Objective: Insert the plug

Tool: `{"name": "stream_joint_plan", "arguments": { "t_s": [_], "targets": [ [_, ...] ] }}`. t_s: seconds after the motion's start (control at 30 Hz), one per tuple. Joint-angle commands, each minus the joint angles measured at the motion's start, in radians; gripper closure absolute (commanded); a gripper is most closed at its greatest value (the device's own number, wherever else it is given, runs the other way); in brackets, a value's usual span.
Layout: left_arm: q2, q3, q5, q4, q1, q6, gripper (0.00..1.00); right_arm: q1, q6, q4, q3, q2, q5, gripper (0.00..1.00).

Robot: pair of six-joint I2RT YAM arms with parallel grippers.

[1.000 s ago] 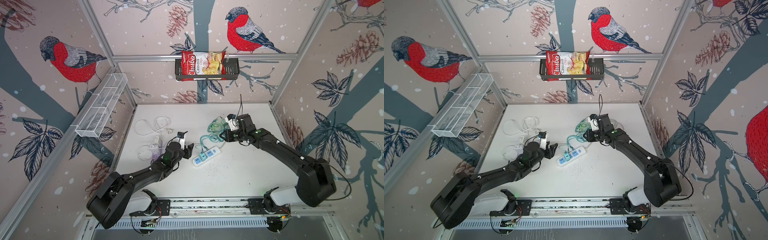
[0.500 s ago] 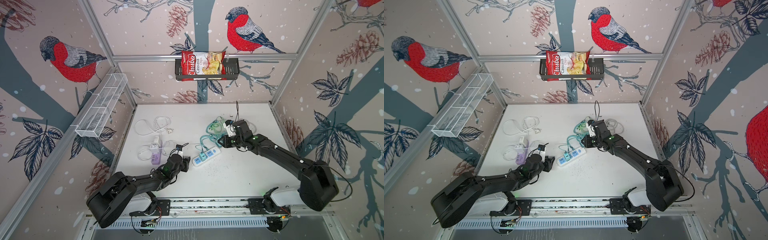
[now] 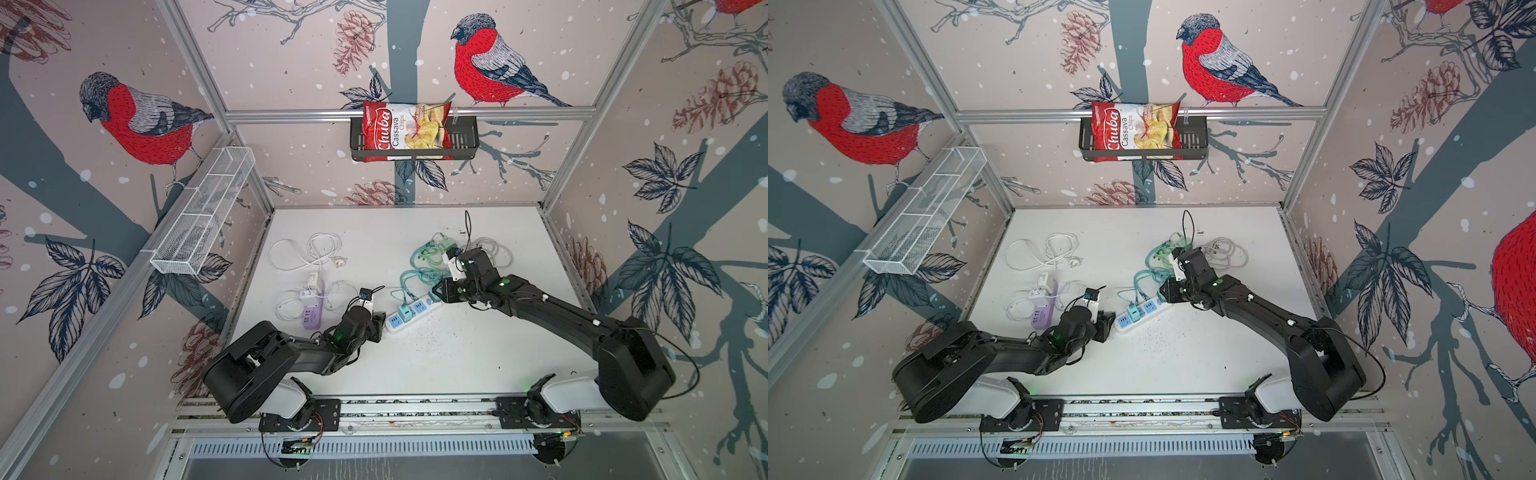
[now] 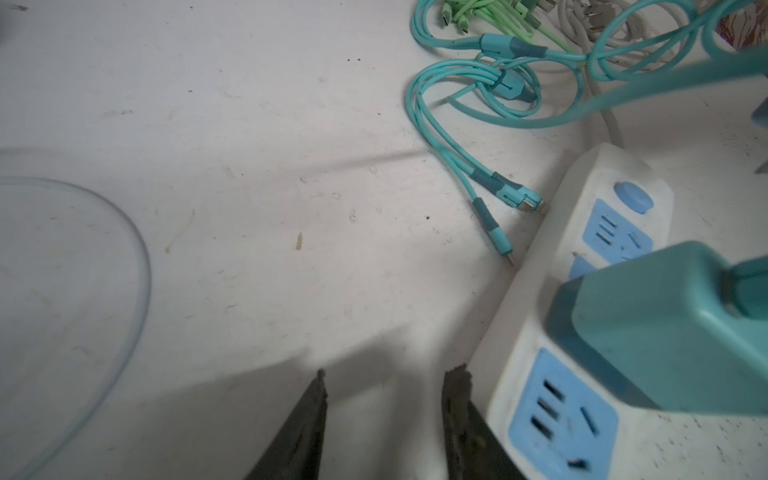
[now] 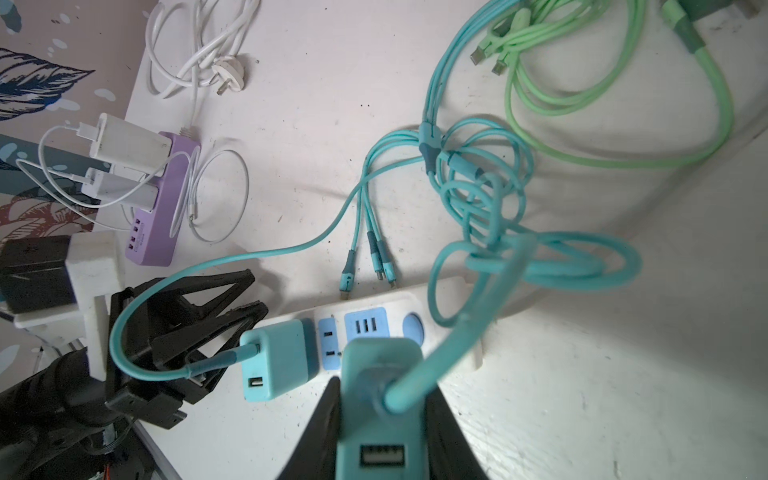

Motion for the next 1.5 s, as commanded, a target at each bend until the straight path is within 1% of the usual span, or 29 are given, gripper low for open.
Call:
{"name": "stream_joint_plan", "arguments": {
  "t_s": [0.0, 0.27, 0.4, 0.53, 0.73, 0.97, 1.07, 1.23, 1.33, 1.47],
  "targets": [
    [0.002, -0.013, 0.003, 0.064, -0.016, -0.001, 0.55, 0.007, 0.006, 0.028, 0.013, 0.002, 0.032, 0.83],
    [0.045, -0.014, -0.019, 0.100, -0.096, -0.009, 0.55, 0.007, 0.010, 0.008, 0.030, 0.003, 0.059, 0.82],
    [0.100, 0.018, -0.018, 0.115, -0.148, -0.017, 0.57, 0.001, 0.019, -0.011, 0.037, -0.002, 0.099, 0.82],
    [0.156, 0.056, -0.022, 0.133, -0.227, -0.014, 0.57, -0.001, 0.046, -0.057, 0.050, -0.011, 0.164, 0.82],
    [0.248, 0.122, -0.019, 0.162, -0.347, -0.020, 0.57, -0.002, 0.114, -0.106, 0.016, -0.103, 0.250, 0.82],
    [0.374, 0.219, 0.018, 0.174, -0.446, -0.029, 0.58, -0.002, 0.180, -0.151, -0.048, -0.201, 0.266, 0.82],
    [0.427, 0.263, 0.048, 0.208, -0.469, -0.024, 0.58, -0.004, 0.200, -0.166, -0.080, -0.238, 0.282, 0.82],
    [0.487, 0.339, 0.098, 0.226, -0.477, -0.016, 0.58, -0.014, 0.225, -0.201, -0.126, -0.309, 0.305, 0.82],
    [0.506, 0.366, 0.121, 0.258, -0.479, -0.002, 0.58, -0.040, 0.231, -0.210, -0.151, -0.349, 0.305, 0.81],
    [0.529, 0.405, 0.131, 0.253, -0.479, 0.018, 0.58, -0.080, 0.217, -0.218, -0.168, -0.379, 0.288, 0.81]
  ]
}}
